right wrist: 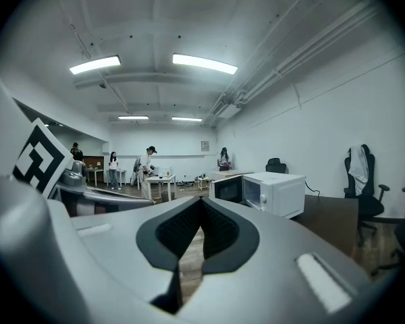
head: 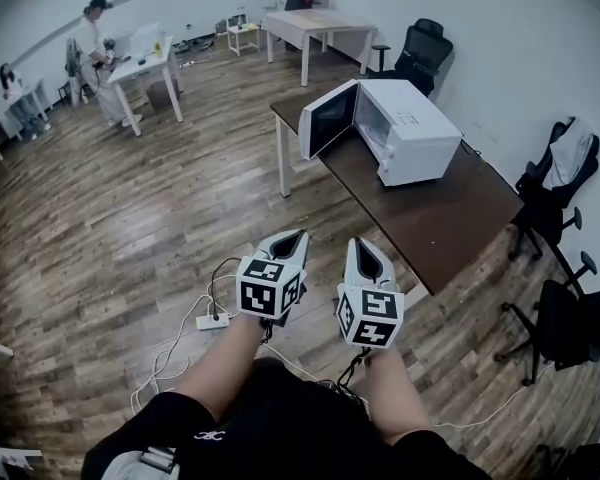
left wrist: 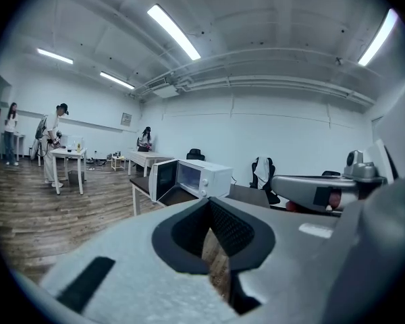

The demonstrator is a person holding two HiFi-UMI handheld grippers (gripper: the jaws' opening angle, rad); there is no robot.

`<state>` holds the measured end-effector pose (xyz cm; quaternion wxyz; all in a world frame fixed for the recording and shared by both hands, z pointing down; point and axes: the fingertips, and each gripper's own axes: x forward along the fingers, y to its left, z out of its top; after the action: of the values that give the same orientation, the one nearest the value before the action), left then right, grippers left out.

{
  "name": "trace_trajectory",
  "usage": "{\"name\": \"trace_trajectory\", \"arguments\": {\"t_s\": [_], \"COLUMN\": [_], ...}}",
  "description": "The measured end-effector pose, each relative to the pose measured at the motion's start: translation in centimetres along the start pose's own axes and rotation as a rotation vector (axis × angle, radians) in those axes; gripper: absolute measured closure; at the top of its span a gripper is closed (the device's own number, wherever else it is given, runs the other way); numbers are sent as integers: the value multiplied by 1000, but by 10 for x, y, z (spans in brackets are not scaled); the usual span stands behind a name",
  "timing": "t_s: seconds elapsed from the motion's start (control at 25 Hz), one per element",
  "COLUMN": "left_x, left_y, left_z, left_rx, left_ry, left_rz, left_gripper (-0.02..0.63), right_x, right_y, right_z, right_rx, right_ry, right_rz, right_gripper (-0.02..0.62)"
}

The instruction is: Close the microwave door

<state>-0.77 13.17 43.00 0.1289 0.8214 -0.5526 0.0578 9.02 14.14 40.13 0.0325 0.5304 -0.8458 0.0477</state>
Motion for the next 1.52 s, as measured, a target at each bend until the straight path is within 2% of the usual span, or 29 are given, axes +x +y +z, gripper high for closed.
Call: {"name": "trace_trajectory", "arguments": {"t_s": [0.32, 0.6, 0.92, 1.2, 1.52], "left_x": [26, 55, 84, 113, 165], "left_y": [3, 15, 38, 73, 109], "left_z": [5, 6, 13, 21, 55], "left_rx": [0, -6, -21, -45, -26], "left_ry": [2, 15, 19, 14, 14], "left_rz": [14, 18, 11, 16, -7], "left_gripper": [595, 595, 595, 595, 595], "right_x": [23, 53, 95, 140, 202], "right_y": [-18, -39, -44, -41, -60], "right_z": [0, -6, -11, -13, 12], "right_rx": [3, 42, 33, 1, 9], "right_ry": [9, 26, 39, 47, 42], "right_rz": [20, 0, 11, 21, -6], "right_gripper": [586, 586, 586, 586, 586]}}
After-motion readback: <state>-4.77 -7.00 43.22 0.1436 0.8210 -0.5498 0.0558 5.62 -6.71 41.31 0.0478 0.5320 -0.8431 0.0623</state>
